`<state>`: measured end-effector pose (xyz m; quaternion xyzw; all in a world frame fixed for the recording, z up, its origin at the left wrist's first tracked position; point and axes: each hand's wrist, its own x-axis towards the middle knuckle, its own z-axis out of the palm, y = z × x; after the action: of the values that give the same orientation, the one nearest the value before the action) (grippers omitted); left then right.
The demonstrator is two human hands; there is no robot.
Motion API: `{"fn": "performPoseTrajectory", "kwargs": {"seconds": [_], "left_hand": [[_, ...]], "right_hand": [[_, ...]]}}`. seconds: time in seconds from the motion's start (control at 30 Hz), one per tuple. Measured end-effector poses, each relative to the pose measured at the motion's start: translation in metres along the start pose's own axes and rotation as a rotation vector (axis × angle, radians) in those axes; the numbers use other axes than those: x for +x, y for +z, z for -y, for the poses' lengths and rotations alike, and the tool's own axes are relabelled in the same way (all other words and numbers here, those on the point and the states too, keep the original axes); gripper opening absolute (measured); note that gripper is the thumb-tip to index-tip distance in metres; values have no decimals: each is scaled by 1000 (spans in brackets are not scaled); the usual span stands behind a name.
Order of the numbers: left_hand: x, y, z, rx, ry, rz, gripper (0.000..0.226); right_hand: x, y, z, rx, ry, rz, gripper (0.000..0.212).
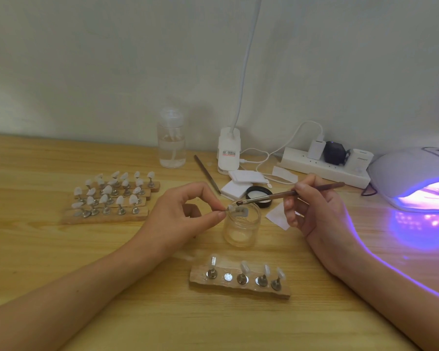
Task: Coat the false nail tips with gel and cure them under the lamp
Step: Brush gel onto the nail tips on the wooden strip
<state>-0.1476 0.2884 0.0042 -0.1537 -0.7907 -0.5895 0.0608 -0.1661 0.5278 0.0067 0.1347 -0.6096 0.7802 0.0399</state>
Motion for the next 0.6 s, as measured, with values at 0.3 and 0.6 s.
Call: {"fn": "performPoseTrajectory", "kwargs": {"seconds": [0.3,0.6], "left_hand": [[0,0,-2,-1,-4,-2,13],[0,1,-2,-7,-6,-5,13]], "right_hand": [[0,-1,-1,3,-11,16,18],[-1,1,-1,-17,-35,17,20]]}}
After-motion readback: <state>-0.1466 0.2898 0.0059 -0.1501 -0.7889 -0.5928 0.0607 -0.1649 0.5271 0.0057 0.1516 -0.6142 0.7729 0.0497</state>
